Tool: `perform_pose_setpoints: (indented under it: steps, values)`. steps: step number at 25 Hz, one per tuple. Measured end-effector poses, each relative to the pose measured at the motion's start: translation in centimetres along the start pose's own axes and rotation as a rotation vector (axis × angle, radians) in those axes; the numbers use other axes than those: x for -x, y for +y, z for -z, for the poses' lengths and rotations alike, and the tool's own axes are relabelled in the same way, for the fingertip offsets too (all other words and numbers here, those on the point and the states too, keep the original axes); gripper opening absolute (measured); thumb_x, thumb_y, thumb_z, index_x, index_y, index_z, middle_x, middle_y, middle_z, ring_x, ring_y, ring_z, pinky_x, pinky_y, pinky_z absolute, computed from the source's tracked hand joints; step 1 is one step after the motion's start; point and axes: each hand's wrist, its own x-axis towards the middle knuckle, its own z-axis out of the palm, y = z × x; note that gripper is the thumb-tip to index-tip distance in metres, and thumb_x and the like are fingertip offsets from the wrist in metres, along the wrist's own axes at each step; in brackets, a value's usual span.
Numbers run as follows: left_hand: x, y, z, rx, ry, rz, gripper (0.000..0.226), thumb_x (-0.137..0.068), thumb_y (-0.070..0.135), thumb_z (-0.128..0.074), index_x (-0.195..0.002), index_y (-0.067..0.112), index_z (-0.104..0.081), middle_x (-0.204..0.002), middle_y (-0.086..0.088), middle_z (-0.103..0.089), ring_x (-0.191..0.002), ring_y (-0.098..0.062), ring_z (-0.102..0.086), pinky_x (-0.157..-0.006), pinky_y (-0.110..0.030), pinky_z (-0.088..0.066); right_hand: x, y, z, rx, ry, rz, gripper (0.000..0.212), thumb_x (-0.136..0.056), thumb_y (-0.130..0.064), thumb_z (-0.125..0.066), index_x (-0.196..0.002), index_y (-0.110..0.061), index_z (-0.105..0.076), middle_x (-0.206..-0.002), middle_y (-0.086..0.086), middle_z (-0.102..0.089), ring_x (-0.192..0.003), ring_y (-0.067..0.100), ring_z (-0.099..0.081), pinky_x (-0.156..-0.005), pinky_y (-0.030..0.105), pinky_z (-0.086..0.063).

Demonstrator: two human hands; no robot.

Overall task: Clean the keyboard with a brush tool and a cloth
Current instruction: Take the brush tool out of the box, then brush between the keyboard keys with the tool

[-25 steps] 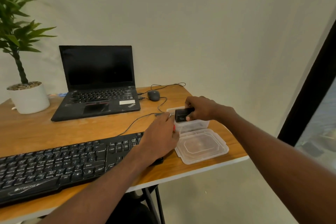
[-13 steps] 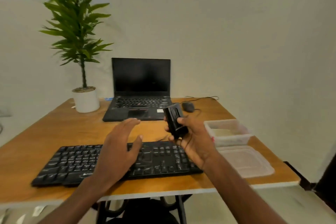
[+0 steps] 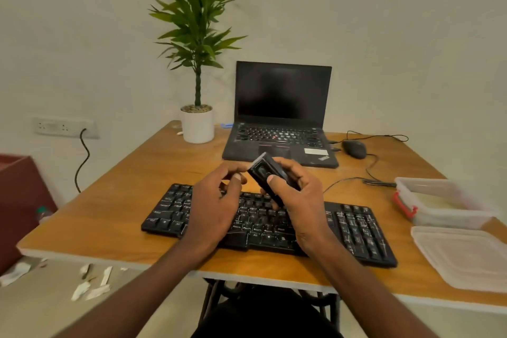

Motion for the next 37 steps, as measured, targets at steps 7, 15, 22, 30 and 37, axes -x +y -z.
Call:
perform_pose_setpoints:
  steps: [7, 15, 22, 30, 37]
  values:
    - [-0.8, -2.0, 2.6, -0.352, 0.037, -0.107, 0.028, -0.102, 0.029, -0.053, -0.119, 0.019, -0.073, -0.11, 0.01, -0.073, -0.097, -0.004, -0.063, -0.094, -0.036, -0.051, -0.1, 0.6, 0.0, 0.001, -0.024, -0.017, 0.024, -0.088, -0.019, -0.079, -0.112, -0.02, -0.075, -0.102, -0.001, -0.078, -0.093, 0.022, -0.075, -0.076, 0.038, -0.064]
    - [-2.5, -5.5, 8.2, -0.17, -0.041, 0.325, 0.027, -0.104, 0.04, -0.063, -0.124, 0.023, -0.071, -0.113, 0.008, -0.074, -0.105, -0.011, -0.069, -0.086, -0.029, -0.049, -0.3, 0.5, 0.1, -0.103, -0.049, -0.063, 0.035, -0.094, -0.005, -0.071, -0.127, -0.018, -0.067, -0.112, 0.005, -0.077, -0.089, 0.033, -0.077, -0.067, 0.036, -0.061]
    - [-3.0, -7.2, 10.1, 0.21, -0.117, 0.518, 0.022, -0.104, 0.03, -0.062, -0.123, 0.023, -0.068, -0.107, -0.002, -0.08, -0.096, -0.031, -0.076, -0.092, -0.058, -0.06, -1.6, -0.7, -1.4, -0.071, -0.063, -0.15, 0.036, -0.093, -0.01, -0.072, -0.124, -0.028, -0.072, -0.104, 0.005, -0.079, -0.073, 0.024, -0.07, -0.053, 0.029, -0.051]
    - [-4.7, -9.1, 15.4, -0.022, -0.88, 0.564, 0.13, -0.061, 0.06, -0.089, -0.164, 0.042, -0.011, -0.157, 0.024, -0.033, -0.141, -0.009, -0.039, -0.104, -0.024, -0.041, -2.8, 0.0, -4.8, 0.182, -0.075, -0.188, 0.038, -0.087, -0.018, -0.083, -0.12, -0.025, -0.066, -0.11, 0.0, -0.074, -0.077, 0.021, -0.075, -0.055, 0.022, -0.052]
    - [-4.7, -9.4, 15.7, -0.095, -0.932, 0.536, 0.146, -0.056, 0.042, -0.102, -0.159, 0.049, 0.001, -0.165, 0.017, -0.025, -0.144, -0.014, -0.034, -0.113, -0.031, -0.037, -5.0, 0.2, -10.1, 0.297, -0.153, -0.088, 0.035, -0.079, -0.03, -0.089, -0.104, -0.028, -0.065, -0.099, -0.006, -0.071, -0.092, 0.013, -0.068, -0.075, 0.031, -0.055]
